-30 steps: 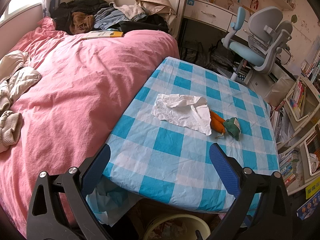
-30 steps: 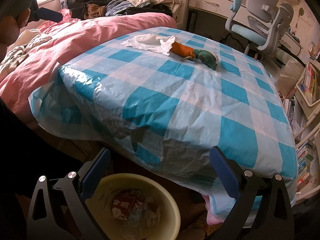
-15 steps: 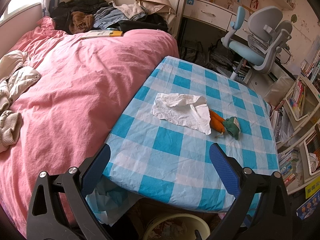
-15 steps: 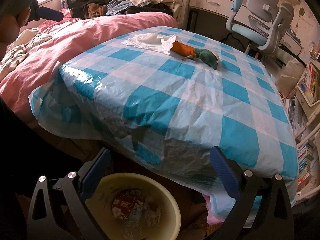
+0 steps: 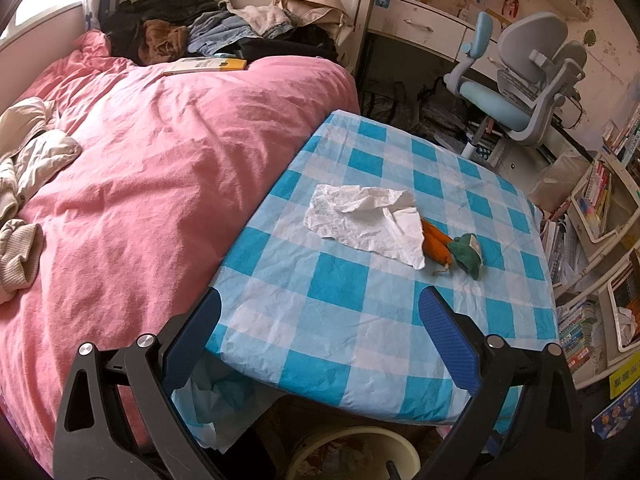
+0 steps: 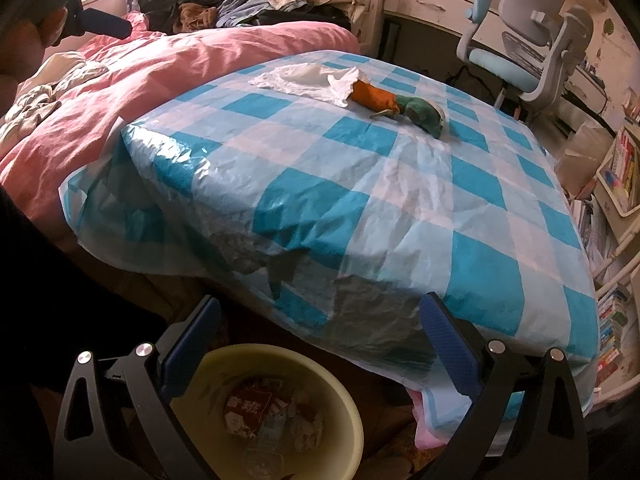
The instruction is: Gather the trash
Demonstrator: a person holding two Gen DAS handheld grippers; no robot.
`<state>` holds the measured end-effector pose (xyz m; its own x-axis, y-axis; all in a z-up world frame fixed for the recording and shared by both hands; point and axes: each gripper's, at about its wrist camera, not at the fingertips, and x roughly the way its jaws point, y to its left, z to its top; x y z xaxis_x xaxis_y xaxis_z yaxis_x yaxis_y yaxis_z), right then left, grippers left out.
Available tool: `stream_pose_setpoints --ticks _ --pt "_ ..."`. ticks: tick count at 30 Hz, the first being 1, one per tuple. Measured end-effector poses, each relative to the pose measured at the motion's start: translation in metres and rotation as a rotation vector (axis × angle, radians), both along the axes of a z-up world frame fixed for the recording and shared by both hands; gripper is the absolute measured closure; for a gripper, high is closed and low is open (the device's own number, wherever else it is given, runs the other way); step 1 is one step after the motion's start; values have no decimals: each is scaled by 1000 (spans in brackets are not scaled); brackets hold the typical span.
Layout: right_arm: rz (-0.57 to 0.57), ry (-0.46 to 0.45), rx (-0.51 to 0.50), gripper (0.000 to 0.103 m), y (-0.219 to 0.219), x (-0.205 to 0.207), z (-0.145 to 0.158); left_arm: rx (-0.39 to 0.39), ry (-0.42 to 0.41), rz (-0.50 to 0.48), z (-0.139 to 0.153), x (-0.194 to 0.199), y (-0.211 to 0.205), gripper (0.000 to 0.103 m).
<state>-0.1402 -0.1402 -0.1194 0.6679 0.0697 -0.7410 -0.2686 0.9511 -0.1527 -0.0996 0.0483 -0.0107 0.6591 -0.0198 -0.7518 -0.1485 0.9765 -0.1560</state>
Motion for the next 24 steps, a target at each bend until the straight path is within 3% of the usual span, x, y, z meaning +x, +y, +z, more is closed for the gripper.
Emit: stream_pose_setpoints --ticks 12,24 --pt "6 -95 -6 8 -2 -9 23 -5 43 43 -12 -2 14 7" --pt "-5 -160 2 8 -11 -16 45 33 89 -25 -23 3 1 8"
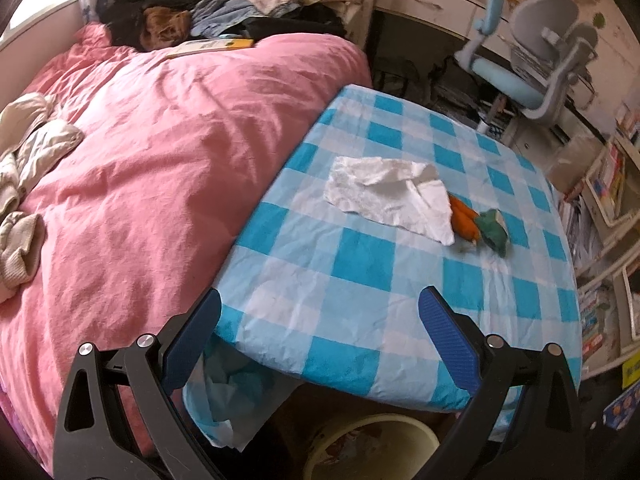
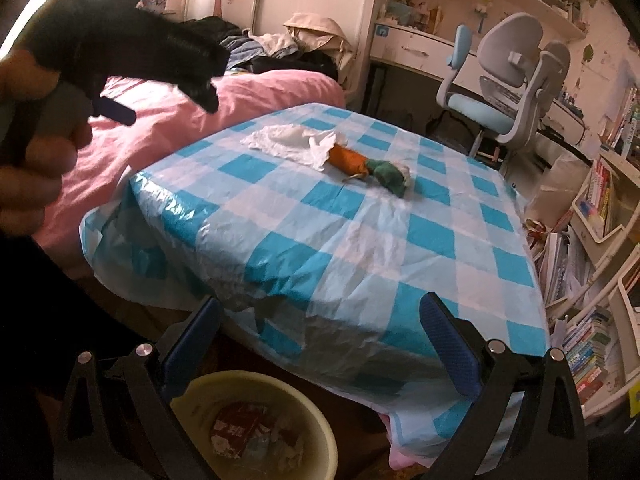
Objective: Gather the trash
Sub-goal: 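Reach the left tool to the white tissue while the right tool reaches the green plush toy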
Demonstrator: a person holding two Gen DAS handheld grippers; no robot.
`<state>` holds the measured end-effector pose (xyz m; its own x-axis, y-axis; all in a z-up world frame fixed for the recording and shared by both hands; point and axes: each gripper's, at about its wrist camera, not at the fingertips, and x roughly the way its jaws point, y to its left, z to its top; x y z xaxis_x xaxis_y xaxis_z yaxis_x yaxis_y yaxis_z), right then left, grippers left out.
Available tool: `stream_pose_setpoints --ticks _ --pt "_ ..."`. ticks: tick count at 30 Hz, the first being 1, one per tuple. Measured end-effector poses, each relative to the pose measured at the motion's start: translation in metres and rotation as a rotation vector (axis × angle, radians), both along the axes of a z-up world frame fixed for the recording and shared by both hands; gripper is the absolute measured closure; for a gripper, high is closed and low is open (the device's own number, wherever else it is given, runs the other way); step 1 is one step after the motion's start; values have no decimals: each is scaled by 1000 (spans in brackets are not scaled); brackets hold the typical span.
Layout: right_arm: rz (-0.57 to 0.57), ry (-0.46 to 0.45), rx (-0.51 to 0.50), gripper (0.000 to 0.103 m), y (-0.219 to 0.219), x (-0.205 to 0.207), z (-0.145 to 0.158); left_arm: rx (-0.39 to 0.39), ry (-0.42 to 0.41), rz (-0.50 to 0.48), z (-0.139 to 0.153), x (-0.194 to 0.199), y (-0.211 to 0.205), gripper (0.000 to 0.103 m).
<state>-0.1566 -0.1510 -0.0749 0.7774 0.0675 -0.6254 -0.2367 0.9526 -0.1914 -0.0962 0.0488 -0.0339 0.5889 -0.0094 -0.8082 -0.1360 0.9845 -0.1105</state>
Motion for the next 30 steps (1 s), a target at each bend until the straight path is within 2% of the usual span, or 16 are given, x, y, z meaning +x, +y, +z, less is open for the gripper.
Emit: stream_pose_setpoints --ticks 4,8,12,15,21,27,30 --pt "23 -10 -8 8 -5 7 14 24 5 -85 0 5 -17 8" --pt "79 -33 -68 8 -8 31 29 73 8 -185 4 23 -34 8" --pt "129 -18 -134 8 -13 70 32 174 5 -238 2 55 -45 8" --pt "121 -2 -153 8 -20 102 29 229 16 -272 -7 84 -49 8" --pt "109 13 -84 8 -32 141 29 264 -7 -407 -24 129 -61 8" --pt "95 91 31 8 -40 177 24 267 24 -461 -47 160 -65 8" --pt "88 102 65 8 -42 187 23 264 27 -480 -56 169 -68 8"
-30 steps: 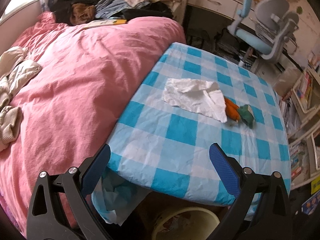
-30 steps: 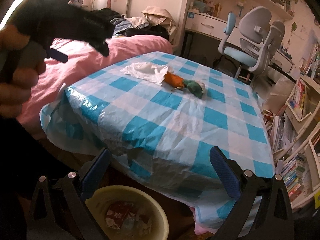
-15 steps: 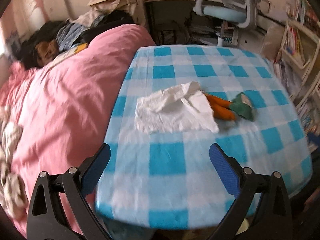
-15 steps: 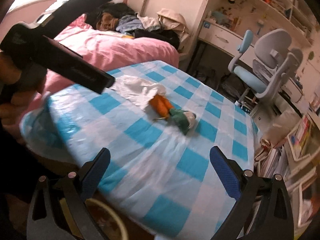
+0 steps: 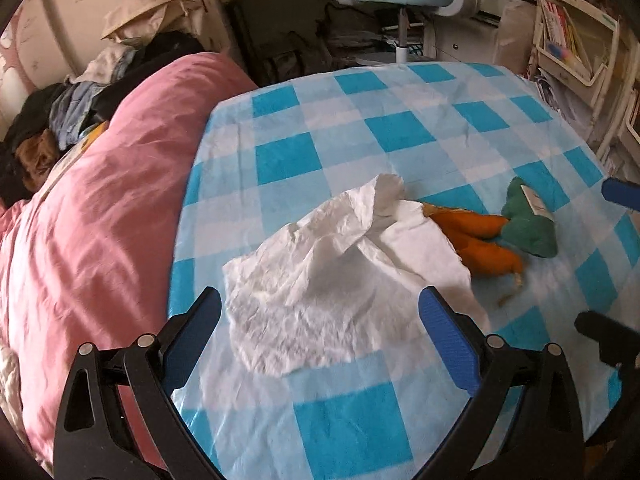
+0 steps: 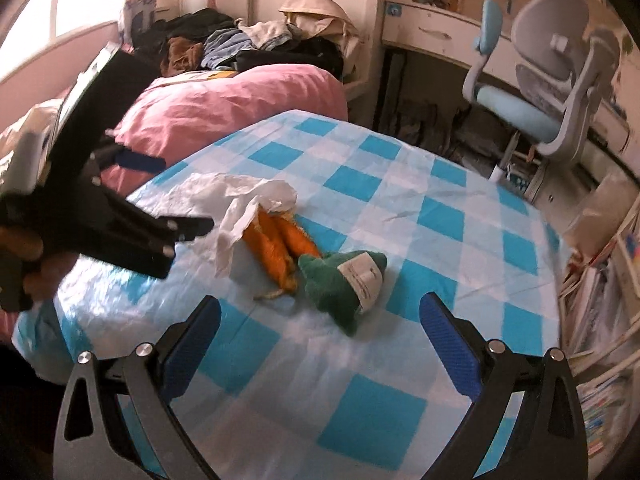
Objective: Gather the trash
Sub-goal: 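Reach the left tool to the white tissue while the right tool reaches the green plush toy, then close the left tool on the tissue while the right tool closes on the green toy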
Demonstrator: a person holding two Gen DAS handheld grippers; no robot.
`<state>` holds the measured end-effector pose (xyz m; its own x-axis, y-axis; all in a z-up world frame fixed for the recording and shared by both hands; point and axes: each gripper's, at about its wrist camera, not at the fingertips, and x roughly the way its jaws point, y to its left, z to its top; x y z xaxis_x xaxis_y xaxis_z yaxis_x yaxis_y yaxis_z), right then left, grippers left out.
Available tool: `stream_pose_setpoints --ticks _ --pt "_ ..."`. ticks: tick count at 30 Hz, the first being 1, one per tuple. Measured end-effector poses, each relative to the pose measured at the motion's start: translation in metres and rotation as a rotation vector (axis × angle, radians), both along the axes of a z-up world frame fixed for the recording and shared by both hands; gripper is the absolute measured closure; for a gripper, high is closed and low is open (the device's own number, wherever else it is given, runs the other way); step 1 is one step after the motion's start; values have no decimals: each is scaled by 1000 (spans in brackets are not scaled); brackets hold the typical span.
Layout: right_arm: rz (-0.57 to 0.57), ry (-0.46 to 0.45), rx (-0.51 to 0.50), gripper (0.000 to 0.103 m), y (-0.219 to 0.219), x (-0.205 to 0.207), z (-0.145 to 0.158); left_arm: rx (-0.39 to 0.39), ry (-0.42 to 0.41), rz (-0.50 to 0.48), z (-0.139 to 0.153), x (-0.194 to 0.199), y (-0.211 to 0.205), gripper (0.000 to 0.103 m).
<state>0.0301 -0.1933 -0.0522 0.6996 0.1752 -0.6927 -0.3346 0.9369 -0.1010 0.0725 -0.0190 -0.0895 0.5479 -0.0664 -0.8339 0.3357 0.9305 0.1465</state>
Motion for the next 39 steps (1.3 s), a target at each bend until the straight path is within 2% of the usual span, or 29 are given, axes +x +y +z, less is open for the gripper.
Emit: stream_pose_setpoints --ticks 3,5,6,8,9,10,11,12,14,16,19,23,24,25,26,27,28,30,35,37,38,39 --pt "-17 15 34 8 -4 11 -2 21 7 -33 -7 5 -9 9" --pt "-32 27 62 8 -8 19 -4 35 29 -62 -13 7 -16 24" --pt "-37 31 75 8 -10 23 -4 44 53 -75 -17 10 -19 42" --pt "-55 45 116 8 -16 31 -6 14 65 -92 -16 11 -20 66" --pt "-59 49 128 9 -18 34 -7 5 79 -97 -15 13 -20 83" --pt "-65 58 143 12 -21 37 -8 15 83 -91 -14 15 -20 94" --pt "-68 66 148 14 -22 40 -10 19 86 -90 -14 15 -19 97" --pt "-71 84 154 21 -23 44 -13 9 96 -88 -12 16 -17 102" --pt "-75 118 166 30 -26 49 -18 -5 90 -68 -6 18 -11 102" --pt "-73 149 188 46 -28 53 -22 -44 71 -39 7 20 -3 102" --pt "-66 153 196 51 -28 52 -21 -119 37 16 26 24 12 102" --pt "-65 139 194 61 -30 50 -20 -136 45 38 25 28 21 101" --pt "-65 141 195 61 -30 51 -21 -133 63 25 20 29 20 95" --pt "-66 145 196 61 -31 51 -21 -127 76 16 17 30 18 74" --pt "-65 152 195 61 -30 52 -22 -109 80 4 12 30 15 59" --pt "-68 152 195 60 -31 52 -23 -69 59 -3 8 28 10 28" --pt "-74 152 198 58 -31 52 -23 -20 17 -8 6 26 4 20" --pt "-81 154 199 48 -32 52 -24 22 -9 -24 2 25 -2 17" --pt "-73 168 212 47 -34 52 -26 65 0 17 -12 34 0 12" --pt "-59 176 213 47 -33 52 -27 54 27 31 -20 39 4 12" --pt "-51 178 212 49 -32 52 -28 19 34 45 -21 41 7 12" --pt "-43 179 212 56 -31 52 -28 -24 56 54 -21 44 10 21"
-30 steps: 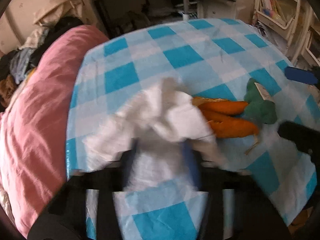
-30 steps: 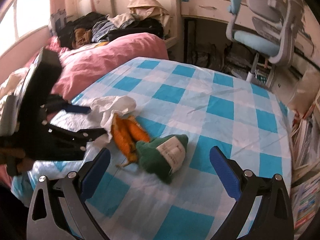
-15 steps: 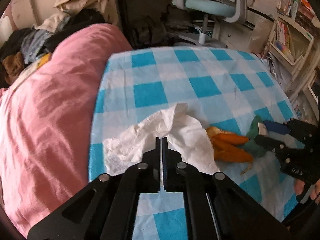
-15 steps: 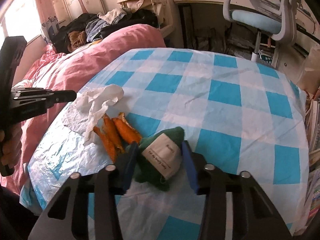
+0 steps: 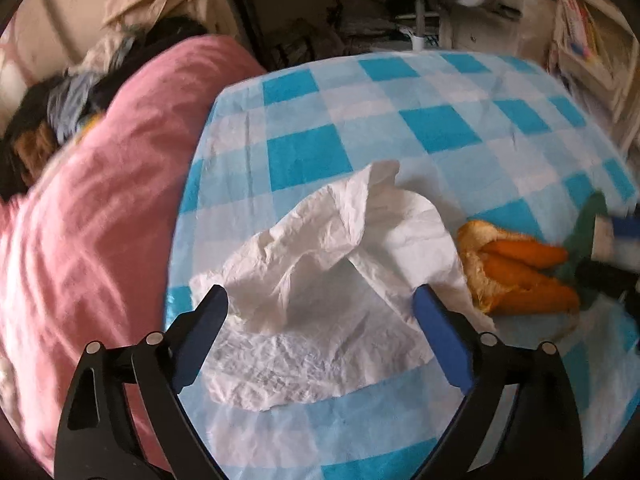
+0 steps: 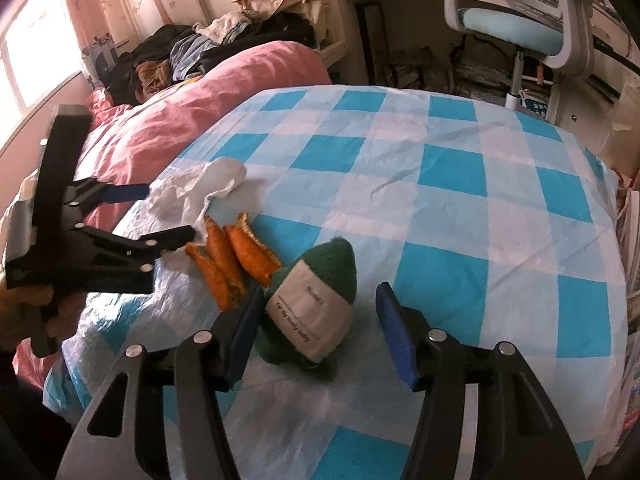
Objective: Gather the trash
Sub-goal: 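Close the left tool on the tissue while the right tool closes on the green toy, then lift the tissue with the left tool while the right tool lifts the green toy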
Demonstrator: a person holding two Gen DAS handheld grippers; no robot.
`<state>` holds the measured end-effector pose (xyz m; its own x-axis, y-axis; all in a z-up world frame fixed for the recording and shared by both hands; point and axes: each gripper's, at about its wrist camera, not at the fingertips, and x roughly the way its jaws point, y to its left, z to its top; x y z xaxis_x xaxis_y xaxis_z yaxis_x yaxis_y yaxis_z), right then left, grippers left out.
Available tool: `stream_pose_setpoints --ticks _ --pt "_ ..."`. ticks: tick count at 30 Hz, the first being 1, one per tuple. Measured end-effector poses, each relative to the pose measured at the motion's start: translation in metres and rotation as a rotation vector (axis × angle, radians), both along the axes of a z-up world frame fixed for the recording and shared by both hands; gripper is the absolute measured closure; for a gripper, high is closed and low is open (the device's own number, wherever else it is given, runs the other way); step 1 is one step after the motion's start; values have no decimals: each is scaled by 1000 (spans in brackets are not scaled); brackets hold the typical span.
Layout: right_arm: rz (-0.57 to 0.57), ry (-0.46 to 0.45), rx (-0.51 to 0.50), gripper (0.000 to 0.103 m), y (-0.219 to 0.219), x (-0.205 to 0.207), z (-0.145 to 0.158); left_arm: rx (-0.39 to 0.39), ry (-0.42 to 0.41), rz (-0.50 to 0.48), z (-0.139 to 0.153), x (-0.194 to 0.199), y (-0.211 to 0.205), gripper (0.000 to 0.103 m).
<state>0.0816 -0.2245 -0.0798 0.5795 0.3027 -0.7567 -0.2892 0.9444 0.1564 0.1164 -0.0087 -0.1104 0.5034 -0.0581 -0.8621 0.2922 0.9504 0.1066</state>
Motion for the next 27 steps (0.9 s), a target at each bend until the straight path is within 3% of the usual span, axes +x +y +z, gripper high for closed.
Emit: stream_pose_setpoints --ticks 1,2,4,6,15,27 --pt "15 -1 0 62 2 0 1 -47 17 -2 1 2 2 39" --pt "18 -5 -4 62 2 -2 1 -70 26 -8 1 2 1 47" --pt "28 -13 -10 67 4 -3 2 -62 22 -36 3 -1 -5 86" --pt "29 -16 -9 69 4 -5 3 -57 29 -44 3 -4 -9 99" --pt "6 -56 -9 69 -1 -21 18 -207 -31 48 45 -19 17 100" --pt "-9 -81 20 69 -3 -54 27 -172 -57 54 56 -62 15 99"
